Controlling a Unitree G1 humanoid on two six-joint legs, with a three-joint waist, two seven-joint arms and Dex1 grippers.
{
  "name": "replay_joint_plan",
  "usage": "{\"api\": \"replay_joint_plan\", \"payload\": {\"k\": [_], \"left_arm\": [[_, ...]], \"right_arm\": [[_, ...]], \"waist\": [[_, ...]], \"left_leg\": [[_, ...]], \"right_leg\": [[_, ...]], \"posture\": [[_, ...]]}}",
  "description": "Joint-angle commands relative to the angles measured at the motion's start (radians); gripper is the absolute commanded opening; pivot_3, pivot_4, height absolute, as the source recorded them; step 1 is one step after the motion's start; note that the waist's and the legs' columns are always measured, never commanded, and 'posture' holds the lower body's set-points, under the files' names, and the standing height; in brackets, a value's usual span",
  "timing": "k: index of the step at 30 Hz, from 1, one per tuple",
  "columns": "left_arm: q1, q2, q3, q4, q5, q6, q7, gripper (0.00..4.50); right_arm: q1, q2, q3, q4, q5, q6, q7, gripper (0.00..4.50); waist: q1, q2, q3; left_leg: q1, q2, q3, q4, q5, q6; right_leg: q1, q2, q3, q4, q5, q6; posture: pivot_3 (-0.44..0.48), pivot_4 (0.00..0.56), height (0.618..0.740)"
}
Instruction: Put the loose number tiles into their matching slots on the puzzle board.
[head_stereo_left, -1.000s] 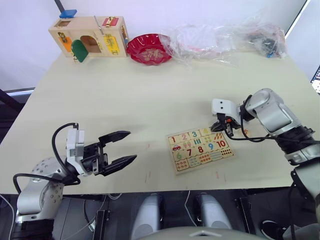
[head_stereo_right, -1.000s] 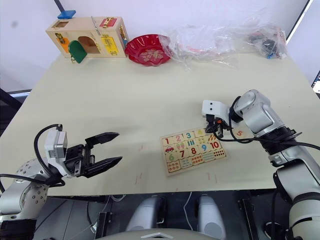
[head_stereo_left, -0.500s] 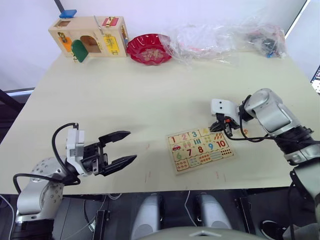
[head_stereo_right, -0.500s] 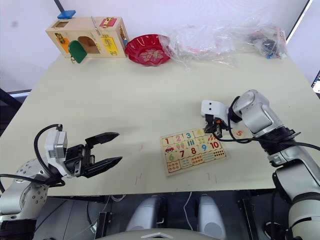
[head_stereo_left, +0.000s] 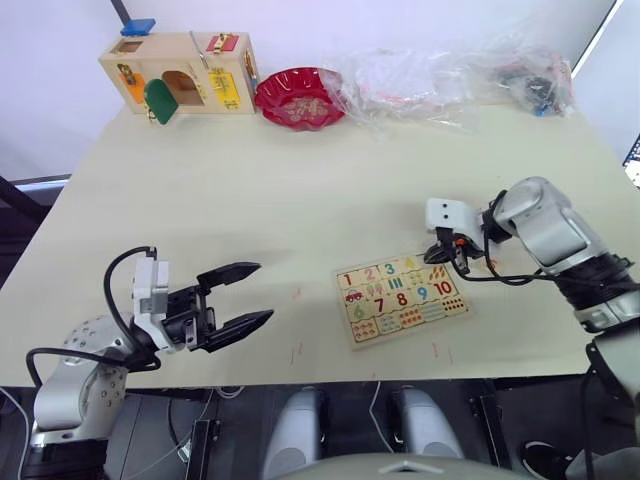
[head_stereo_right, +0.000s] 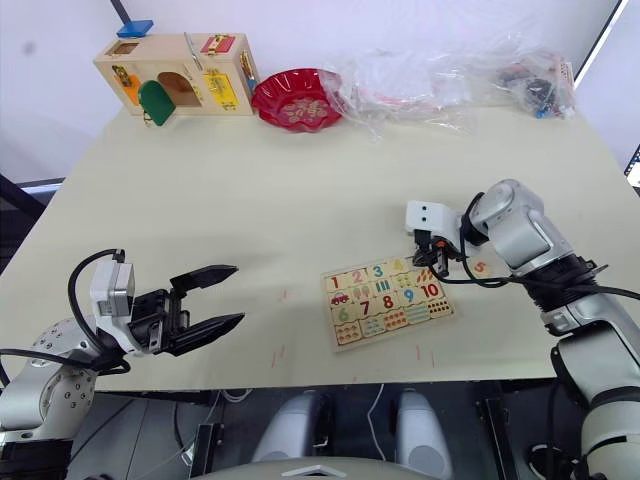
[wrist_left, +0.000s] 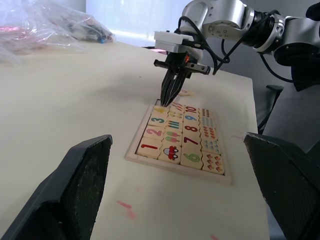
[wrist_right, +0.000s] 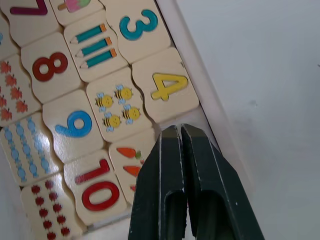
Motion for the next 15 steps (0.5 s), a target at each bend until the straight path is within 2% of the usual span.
{"api": "replay_joint_plan", "payload": {"k": [1, 4, 5, 8, 12, 13, 14, 15], "left_arm": [[0.011, 0.001, 0.015, -0.039, -0.006, -0.010, 0.006, 4.50], [0.020, -0.002, 0.020, -0.044, -0.010, -0.006, 0.021, 4.50], [0.025, -0.002, 0.023, -0.046, -0.011, -0.006, 0.023, 4.50], [0.037, -0.001, 0.028, -0.049, -0.011, -0.007, 0.025, 4.50], [0.046, 0.002, 0.033, -0.041, -0.012, -0.011, 0.021, 4.50], [0.046, 0.002, 0.033, -0.037, -0.011, -0.013, 0.019, 4.50], [0.047, 0.002, 0.033, -0.034, -0.011, -0.014, 0.018, 4.50], [0.048, 0.002, 0.032, -0.029, -0.009, -0.015, 0.015, 4.50]], "right_arm": [[0.043, -0.042, -0.127, -0.096, 0.068, 0.008, -0.033, 0.10], [0.147, -0.052, -0.276, -0.194, 0.184, -0.032, -0.061, 0.10], [0.207, -0.048, -0.367, -0.239, 0.257, -0.024, -0.067, 0.10], [0.328, -0.047, -0.541, -0.334, 0.422, 0.051, -0.081, 0.10], [0.477, -0.054, -0.705, -0.441, 0.541, 0.113, -0.148, 0.10], [0.525, -0.059, -0.742, -0.467, 0.558, 0.122, -0.164, 0.62], [0.558, -0.066, -0.763, -0.485, 0.570, 0.131, -0.176, 0.82], [0.601, -0.069, -0.796, -0.508, 0.588, 0.143, -0.191, 1.26]], "waist": [[0.005, 0.000, 0.000], [0.013, 0.000, 0.000], [0.016, -0.001, 0.000], [0.021, -0.001, 0.000], [0.025, -0.001, 0.000], [0.025, -0.001, 0.000], [0.027, -0.001, 0.000], [0.027, -0.001, 0.000]], "left_leg": [[0.000, 0.000, 0.000, 0.000, 0.000, 0.000], [0.000, 0.000, -0.001, 0.000, 0.000, 0.000], [0.000, 0.000, -0.001, 0.000, 0.000, 0.000], [0.000, 0.001, -0.001, 0.000, 0.000, 0.000], [0.000, 0.001, -0.001, 0.002, 0.000, 0.000], [0.000, 0.001, -0.001, 0.002, 0.000, 0.000], [0.000, 0.001, -0.001, 0.002, 0.000, 0.000], [0.000, 0.001, -0.001, 0.002, 0.000, 0.000]], "right_leg": [[0.000, 0.000, 0.000, 0.000, 0.000, 0.000], [0.000, 0.000, 0.000, 0.000, 0.000, 0.000], [0.000, 0.000, 0.000, 0.000, 0.000, 0.000], [0.001, 0.000, 0.000, -0.001, 0.000, 0.000], [0.002, 0.000, 0.000, -0.001, 0.000, 0.000], [0.002, 0.000, 0.000, -0.001, 0.000, 0.000], [0.002, 0.000, 0.000, -0.001, 0.000, 0.000], [0.002, 0.000, -0.001, -0.001, 0.000, 0.000]], "posture": [[0.000, 0.150, 0.740], [0.000, 0.150, 0.740], [0.000, 0.150, 0.740], [0.000, 0.150, 0.740], [0.000, 0.150, 0.740], [0.000, 0.150, 0.740], [0.000, 0.150, 0.740], [0.000, 0.150, 0.740]]}}
